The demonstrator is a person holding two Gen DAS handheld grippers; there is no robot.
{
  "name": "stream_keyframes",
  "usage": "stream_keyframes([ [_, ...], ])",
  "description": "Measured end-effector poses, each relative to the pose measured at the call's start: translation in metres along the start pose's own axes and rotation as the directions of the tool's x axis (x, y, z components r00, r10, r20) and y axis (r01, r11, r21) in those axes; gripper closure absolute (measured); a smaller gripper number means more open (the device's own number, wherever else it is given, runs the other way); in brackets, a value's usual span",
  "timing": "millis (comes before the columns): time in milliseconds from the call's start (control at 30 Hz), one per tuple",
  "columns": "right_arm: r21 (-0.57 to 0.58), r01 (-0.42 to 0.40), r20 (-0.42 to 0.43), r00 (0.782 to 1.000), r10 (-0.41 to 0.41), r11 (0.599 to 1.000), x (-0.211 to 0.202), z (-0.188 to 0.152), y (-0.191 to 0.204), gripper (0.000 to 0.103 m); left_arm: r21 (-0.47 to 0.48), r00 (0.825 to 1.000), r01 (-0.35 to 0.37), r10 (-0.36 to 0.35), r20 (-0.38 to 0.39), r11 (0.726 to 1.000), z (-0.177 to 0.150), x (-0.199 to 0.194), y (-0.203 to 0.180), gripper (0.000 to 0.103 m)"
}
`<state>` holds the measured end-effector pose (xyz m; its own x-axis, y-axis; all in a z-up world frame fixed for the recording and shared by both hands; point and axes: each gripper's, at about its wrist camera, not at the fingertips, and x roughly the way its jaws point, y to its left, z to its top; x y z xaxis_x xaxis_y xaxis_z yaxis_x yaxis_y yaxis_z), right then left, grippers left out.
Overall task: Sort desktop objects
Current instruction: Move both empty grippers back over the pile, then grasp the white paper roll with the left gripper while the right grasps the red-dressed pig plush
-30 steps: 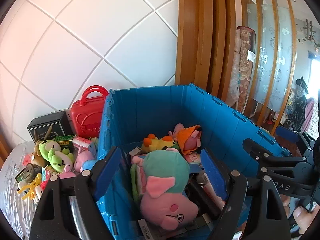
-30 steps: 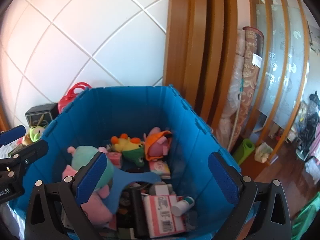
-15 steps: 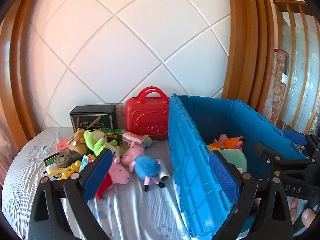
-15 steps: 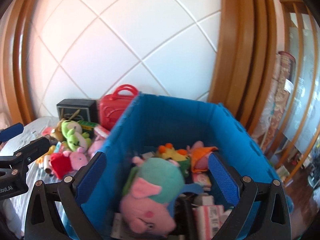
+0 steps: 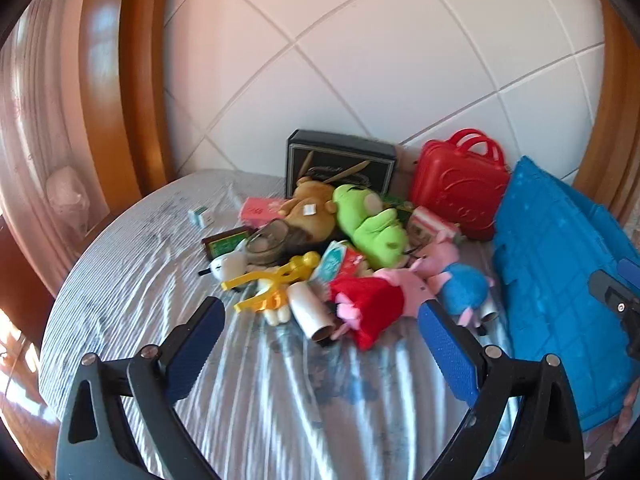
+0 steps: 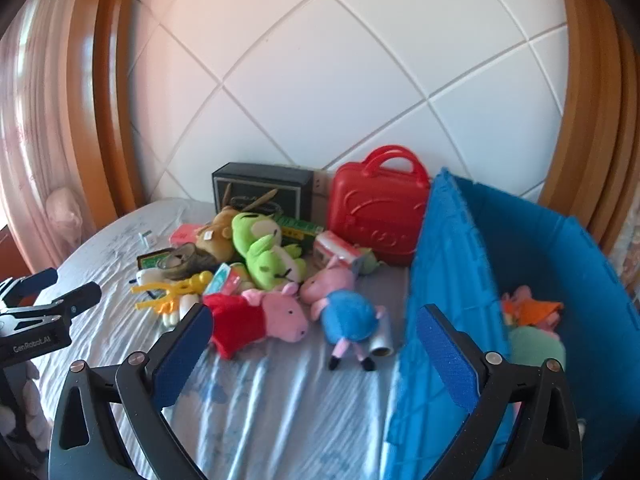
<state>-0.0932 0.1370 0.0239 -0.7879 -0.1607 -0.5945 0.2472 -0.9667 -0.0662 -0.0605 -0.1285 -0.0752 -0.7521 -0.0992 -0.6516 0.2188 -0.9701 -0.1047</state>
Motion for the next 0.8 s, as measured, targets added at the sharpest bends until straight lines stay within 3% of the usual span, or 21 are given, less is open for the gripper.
stream_keyframes([
  [133, -0.006, -0.038, -0.092, 0.995, 0.037, 0.999, 0.045, -0.008, 0.030, 0.000, -0.043, 0.994, -0.045, 0.041, -0.102, 0.998, -0.014, 0.039, 0.041, 0.004],
  [300, 0.005, -0.065, -0.196, 0.978, 0.064, 0.998, 0.097, -0.020, 0.046, 0.000, -0.060, 0.978, -0.063, 0.050, -0.201, 0.996, -0.026, 0.084, 0.058, 0.004],
  [600, 0.022, -0.054, -0.298, 0.953, 0.058, 0.998, 0.161, -0.025, 0.028, 0.000, -0.058, 0.949, -0.032, 0.012, -0.316, 0.998, -0.027, 0.165, 0.030, 0.004],
  [800, 0.069, -0.057, -0.373, 0.924, 0.078, 0.996, 0.217, -0.030, 0.010, 0.000, -0.040, 0.921, -0.032, 0.014, -0.389, 0.999, -0.028, 0.228, 0.015, 0.004],
])
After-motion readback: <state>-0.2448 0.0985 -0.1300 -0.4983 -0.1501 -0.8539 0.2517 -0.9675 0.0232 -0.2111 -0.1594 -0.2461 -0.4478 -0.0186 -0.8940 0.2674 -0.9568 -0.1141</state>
